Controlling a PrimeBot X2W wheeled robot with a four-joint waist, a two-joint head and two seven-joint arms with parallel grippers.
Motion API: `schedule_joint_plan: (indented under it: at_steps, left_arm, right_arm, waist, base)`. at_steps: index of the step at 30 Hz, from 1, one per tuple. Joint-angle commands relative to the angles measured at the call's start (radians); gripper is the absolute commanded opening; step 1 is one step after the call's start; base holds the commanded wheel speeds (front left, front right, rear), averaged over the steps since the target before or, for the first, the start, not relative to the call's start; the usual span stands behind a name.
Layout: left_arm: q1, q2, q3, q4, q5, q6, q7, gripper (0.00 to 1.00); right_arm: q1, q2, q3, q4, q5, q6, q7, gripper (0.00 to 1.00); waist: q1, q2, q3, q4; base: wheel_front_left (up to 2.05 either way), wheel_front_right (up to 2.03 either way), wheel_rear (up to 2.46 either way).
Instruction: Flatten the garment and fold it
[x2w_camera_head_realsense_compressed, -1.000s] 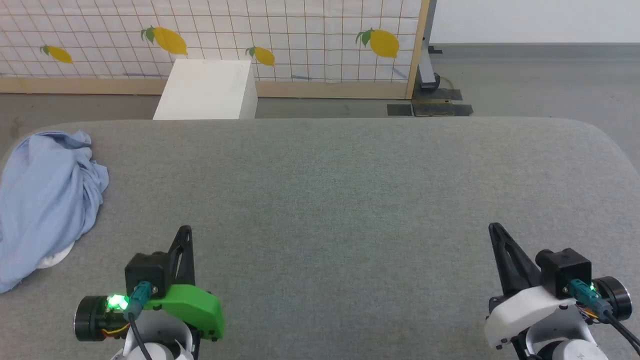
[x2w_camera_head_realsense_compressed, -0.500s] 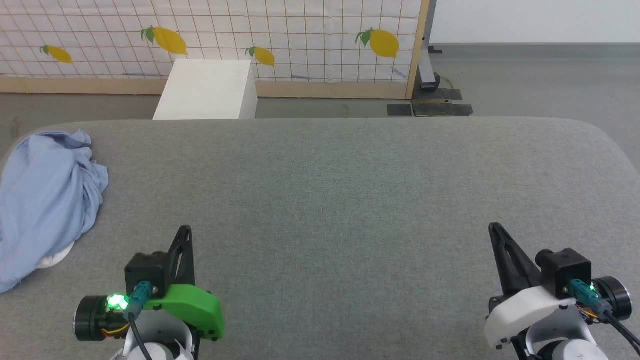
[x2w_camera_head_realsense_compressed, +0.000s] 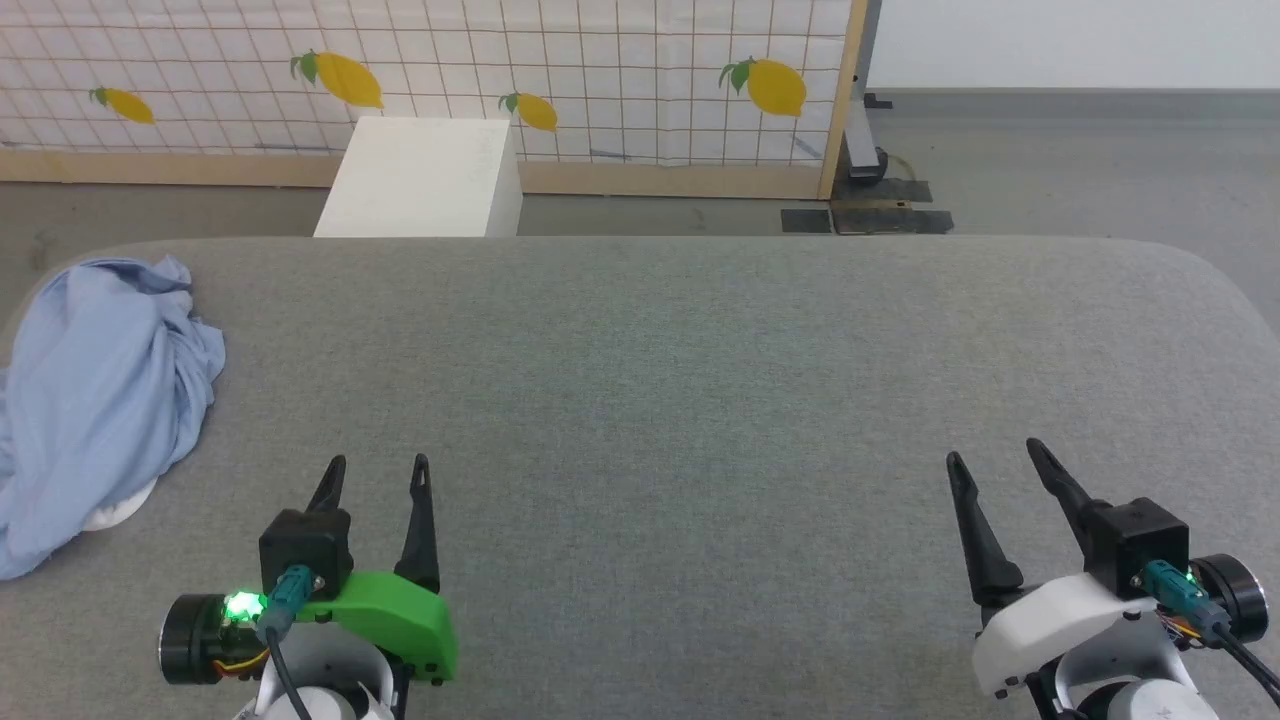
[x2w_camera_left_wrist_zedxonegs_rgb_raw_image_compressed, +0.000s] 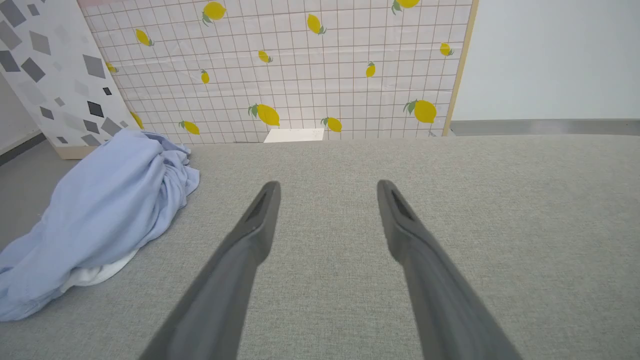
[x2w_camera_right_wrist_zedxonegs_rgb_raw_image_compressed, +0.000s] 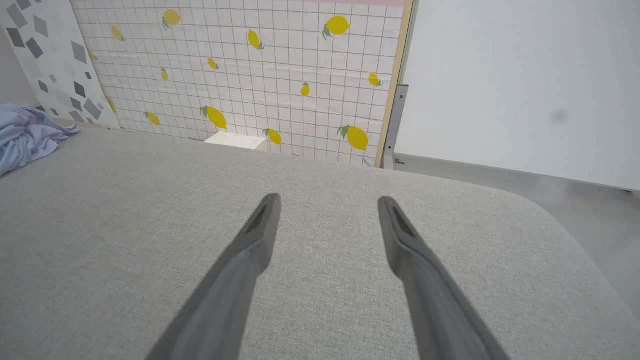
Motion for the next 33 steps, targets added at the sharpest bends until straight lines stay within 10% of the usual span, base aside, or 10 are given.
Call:
schedule_joint_plan:
  at_steps: [1, 33]
  left_arm:
    - [-0.011, 0.0, -0.005, 0.007, -0.008, 0.01, -0.01, 1.0]
    - [-0.009, 0.007, -0.005, 0.041, -0.058, 0.069, -0.077, 1.0]
  right_arm:
    - [0.0, 0.0, -0.003, 0.003, 0.005, 0.0, -0.011, 1.0]
    - [-0.005, 0.001, 0.012, 0.024, 0.021, -0.001, -0.066, 1.0]
  waist:
    - [0.0, 0.0, 0.0, 0.006]
    - [0.0, 0.0, 0.005, 0.19]
  base:
    - [0.0, 0.0, 0.0]
    - [0.0, 0.0, 0.0]
